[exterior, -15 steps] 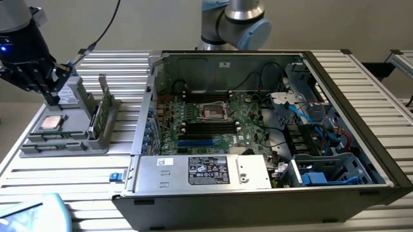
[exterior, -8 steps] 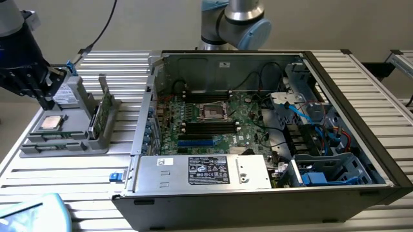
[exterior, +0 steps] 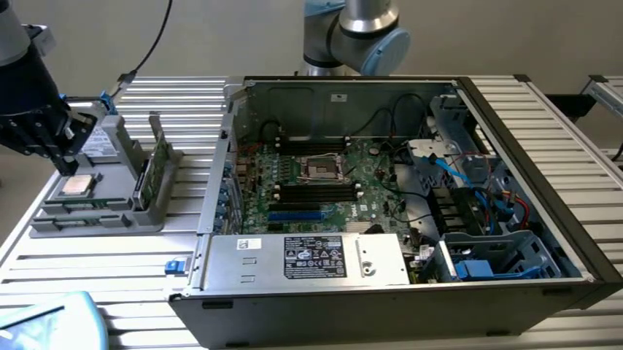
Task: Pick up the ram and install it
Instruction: 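Reach for the ram, then pick up the ram and move it above insertion slot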
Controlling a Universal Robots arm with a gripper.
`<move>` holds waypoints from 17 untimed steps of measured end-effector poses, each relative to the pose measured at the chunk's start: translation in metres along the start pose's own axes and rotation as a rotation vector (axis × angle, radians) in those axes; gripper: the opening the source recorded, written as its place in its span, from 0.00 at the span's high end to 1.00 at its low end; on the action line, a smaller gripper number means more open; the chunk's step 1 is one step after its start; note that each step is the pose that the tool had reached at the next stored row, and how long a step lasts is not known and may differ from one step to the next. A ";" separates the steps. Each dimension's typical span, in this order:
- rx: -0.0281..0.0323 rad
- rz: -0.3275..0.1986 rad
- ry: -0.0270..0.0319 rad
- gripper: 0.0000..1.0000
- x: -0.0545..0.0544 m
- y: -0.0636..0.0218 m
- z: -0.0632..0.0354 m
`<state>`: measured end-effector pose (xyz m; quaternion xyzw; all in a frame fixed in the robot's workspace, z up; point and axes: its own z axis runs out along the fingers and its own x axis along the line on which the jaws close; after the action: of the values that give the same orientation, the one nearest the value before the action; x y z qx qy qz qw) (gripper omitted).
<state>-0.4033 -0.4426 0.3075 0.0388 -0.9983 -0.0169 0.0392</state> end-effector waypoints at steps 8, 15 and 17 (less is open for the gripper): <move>0.0055 -0.003 0.0006 0.90 0.013 -0.0004 0.0090; 0.0056 -0.003 0.0007 0.90 0.013 -0.0004 0.0089; 0.0056 -0.003 0.0006 0.90 0.013 -0.0003 0.0089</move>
<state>-0.4171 -0.4437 0.2996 0.0404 -0.9983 -0.0141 0.0394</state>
